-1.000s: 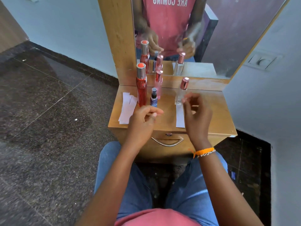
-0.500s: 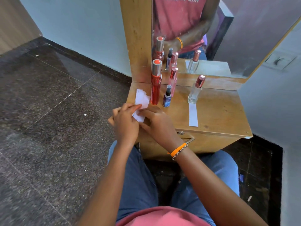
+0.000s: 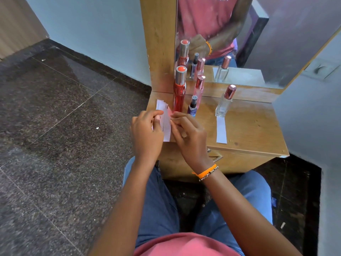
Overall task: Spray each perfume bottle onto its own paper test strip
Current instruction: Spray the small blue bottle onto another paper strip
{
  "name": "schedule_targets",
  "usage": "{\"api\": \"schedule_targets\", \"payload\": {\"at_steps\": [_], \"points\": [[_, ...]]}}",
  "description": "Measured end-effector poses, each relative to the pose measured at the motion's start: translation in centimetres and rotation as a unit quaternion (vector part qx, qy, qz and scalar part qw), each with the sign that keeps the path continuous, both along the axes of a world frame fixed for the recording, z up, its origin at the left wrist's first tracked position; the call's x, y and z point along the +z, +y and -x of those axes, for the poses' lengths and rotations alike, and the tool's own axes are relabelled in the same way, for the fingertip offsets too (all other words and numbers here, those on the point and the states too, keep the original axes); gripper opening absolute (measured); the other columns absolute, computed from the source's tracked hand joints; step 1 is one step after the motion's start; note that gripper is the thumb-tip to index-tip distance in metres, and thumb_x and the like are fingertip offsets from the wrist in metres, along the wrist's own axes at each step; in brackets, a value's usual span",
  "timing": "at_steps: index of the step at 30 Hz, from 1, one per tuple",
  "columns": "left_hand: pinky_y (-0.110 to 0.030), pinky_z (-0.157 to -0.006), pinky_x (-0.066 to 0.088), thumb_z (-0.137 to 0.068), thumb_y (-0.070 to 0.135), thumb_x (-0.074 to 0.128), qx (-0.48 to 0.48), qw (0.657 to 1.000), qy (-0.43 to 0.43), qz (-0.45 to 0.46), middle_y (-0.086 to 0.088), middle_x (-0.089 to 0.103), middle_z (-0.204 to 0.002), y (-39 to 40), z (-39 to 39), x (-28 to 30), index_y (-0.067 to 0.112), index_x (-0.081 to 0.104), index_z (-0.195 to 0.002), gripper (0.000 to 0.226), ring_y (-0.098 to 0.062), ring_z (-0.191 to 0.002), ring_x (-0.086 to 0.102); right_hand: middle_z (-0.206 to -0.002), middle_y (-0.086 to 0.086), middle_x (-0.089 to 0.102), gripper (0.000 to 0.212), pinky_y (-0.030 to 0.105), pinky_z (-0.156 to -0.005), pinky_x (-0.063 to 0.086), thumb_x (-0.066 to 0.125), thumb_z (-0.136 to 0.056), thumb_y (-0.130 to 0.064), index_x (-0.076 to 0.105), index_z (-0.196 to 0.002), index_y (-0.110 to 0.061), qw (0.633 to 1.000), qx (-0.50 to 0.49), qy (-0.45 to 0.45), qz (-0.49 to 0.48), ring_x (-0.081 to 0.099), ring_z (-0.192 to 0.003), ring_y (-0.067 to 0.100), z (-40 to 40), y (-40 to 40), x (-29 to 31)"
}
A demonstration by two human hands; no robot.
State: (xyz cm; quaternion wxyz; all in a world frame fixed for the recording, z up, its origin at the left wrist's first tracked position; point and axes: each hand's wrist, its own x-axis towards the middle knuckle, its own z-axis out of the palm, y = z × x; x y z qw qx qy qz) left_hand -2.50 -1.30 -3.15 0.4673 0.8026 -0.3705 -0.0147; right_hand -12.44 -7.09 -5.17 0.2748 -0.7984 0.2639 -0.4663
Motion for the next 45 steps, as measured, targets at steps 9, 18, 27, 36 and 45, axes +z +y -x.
{"api": "schedule_targets", "payload": {"at_steps": [9,18,27,36,45], "points": [[-0.019,-0.055,0.043,-0.087,0.029,0.058,-0.083,0.963,0.254,0.032,0.014,0.064,-0.056,-1.1,1.1,1.3,0.027,0.067,-0.065,0.024,0.001,-0.056,0.058,-0.102,0.017,0.069,0.010,0.032,-0.094,0.049,0.065,-0.086,0.001,0.070,-0.094,0.004,0.993,0.025,-0.011,0.111,0.062,-0.106,0.026,2.3,0.2,0.2],[-0.004,-0.056,0.042,-0.082,0.012,0.066,-0.138,0.938,0.319,0.017,0.018,0.067,-0.069,-1.0,2.3,0.5,0.029,0.068,-0.072,0.019,0.009,-0.068,0.060,-0.088,-0.010,0.065,0.006,0.018,-0.073,0.051,0.064,-0.089,-0.020,0.058,-0.092,-0.018,0.982,-0.061,-0.064,-0.165,0.065,-0.084,0.004,3.7,0.5,1.3],[-0.020,-0.065,0.054,-0.082,0.013,0.065,-0.167,0.943,0.286,-0.027,0.008,0.070,-0.078,-1.9,4.9,-0.1,0.025,0.072,-0.080,0.013,-0.009,-0.073,0.066,-0.074,-0.012,0.063,0.018,0.013,-0.067,0.050,0.070,-0.080,-0.002,0.059,-0.080,-0.015,0.967,-0.138,-0.004,-0.212,0.062,-0.068,-0.003,5.8,-2.3,1.1],[-0.027,-0.077,0.054,-0.086,0.016,0.061,-0.144,0.966,0.210,-0.037,0.010,0.068,-0.082,-2.0,4.7,-0.1,0.024,0.070,-0.087,0.012,-0.008,-0.079,0.064,-0.096,0.015,0.062,0.012,0.037,-0.066,0.049,0.068,-0.079,0.002,0.070,-0.090,-0.001,0.959,-0.166,0.228,-0.009,0.060,-0.087,0.034,4.8,-3.9,0.5],[-0.023,-0.068,0.048,-0.085,0.011,0.060,-0.109,0.969,0.220,0.017,0.014,0.066,-0.070,-1.8,4.5,-0.2,0.033,0.063,-0.072,0.025,-0.008,-0.067,0.061,-0.096,0.008,0.068,0.027,0.035,-0.066,0.053,0.074,-0.078,-0.012,0.067,-0.104,-0.009,0.981,-0.142,0.118,-0.057,0.062,-0.072,0.019,2.2,-3.9,2.0]]}}
